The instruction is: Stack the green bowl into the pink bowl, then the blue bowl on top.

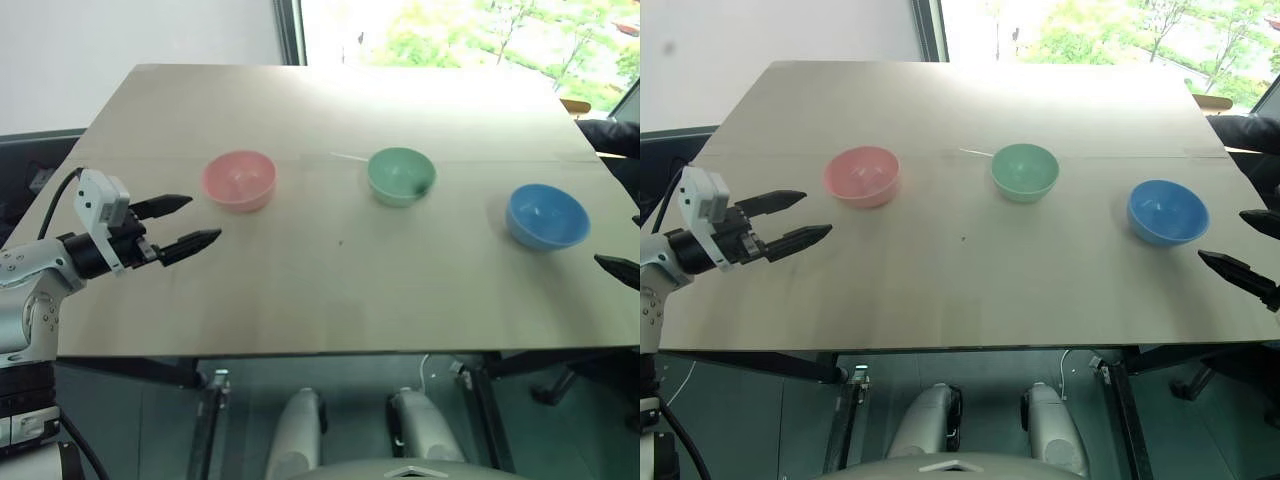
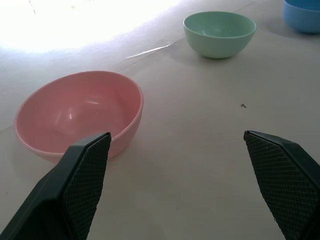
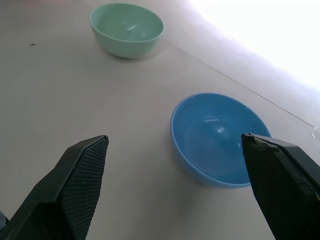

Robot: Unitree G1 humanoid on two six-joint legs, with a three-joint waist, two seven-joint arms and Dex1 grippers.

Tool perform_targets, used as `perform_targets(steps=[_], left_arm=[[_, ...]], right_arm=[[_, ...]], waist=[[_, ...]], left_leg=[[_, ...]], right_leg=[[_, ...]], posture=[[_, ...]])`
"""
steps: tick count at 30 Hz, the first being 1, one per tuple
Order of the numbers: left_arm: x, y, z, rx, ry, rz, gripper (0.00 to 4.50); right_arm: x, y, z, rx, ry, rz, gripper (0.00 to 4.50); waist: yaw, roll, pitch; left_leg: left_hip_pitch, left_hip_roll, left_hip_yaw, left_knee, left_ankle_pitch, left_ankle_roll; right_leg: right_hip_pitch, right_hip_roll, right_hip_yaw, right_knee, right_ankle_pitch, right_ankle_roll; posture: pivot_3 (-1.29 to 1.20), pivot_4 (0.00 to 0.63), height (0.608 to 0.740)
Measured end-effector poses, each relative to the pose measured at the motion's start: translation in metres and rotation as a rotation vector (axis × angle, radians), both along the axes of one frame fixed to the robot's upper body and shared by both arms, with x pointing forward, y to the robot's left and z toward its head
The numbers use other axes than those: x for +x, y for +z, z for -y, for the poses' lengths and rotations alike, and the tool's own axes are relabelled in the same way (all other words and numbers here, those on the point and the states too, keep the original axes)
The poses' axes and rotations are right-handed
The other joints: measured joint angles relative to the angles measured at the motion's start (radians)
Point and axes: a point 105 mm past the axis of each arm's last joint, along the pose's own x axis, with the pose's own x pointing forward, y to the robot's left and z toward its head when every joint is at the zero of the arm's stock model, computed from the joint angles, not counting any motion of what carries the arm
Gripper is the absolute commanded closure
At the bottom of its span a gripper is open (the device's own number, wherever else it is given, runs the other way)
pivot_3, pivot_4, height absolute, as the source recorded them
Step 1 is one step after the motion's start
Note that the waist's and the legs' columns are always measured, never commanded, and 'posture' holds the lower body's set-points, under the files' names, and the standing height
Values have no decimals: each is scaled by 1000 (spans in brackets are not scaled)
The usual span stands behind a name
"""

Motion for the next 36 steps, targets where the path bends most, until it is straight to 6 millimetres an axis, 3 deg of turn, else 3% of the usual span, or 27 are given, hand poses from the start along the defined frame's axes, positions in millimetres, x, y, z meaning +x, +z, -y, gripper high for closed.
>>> perform_targets(steps=[8, 12, 16, 20, 23, 27, 31, 36], left_arm=[[0, 7, 6, -5, -10, 19, 0], [2, 9, 13, -36, -35, 29, 0], [3, 15, 36, -37, -138, 54, 0], [3, 11, 64, -43, -225, 59, 0], [11, 8, 69, -32, -159, 79, 0], [33, -1, 59, 106, 107, 106, 0], [42, -6, 54, 266, 206, 77, 0], [54, 3, 55, 434, 225, 102, 0]], right_arm=[[12, 4, -9, 8, 10, 37, 44], [28, 1, -23, 25, 4, 76, 44], [55, -1, -62, -80, 60, 115, 44], [76, -5, -105, -69, 165, 125, 44], [84, -11, -131, -42, 215, 125, 44], [75, -16, -165, 89, 367, 155, 44], [66, -14, -175, 139, 449, 150, 44], [60, -11, -185, 198, 513, 163, 44]], waist=[[-1, 0, 0], [-1, 0, 0], [-5, 0, 0], [-3, 0, 0], [2, 0, 0], [6, 0, 0], [10, -1, 0], [10, 0, 0]], left_leg=[[0, 0, 0, 0, 0, 0], [0, 0, 0, 0, 0, 0], [0, 0, 1, 1, 0, 0], [-1, 0, 0, 1, 0, 0], [-2, 0, 0, 1, 0, 0], [-2, 0, -1, 1, 0, 0], [-2, 0, -1, 2, 0, 0], [-1, 0, -1, 2, 0, 0]], right_leg=[[0, 0, 0, 0, 0, 0], [0, 0, 0, 0, 0, 0], [-1, 0, 1, 1, 0, 0], [-2, 1, 1, 3, 0, 0], [-2, 1, 0, 3, 0, 0], [-2, 1, 0, 2, 1, 0], [-2, 1, 0, 3, 1, 0], [-2, 1, -1, 4, 1, 0]], posture=[[0, 150, 740], [0, 150, 740], [0, 150, 740], [0, 150, 740], [0, 150, 740], [0, 150, 740], [0, 150, 740], [0, 150, 740]])
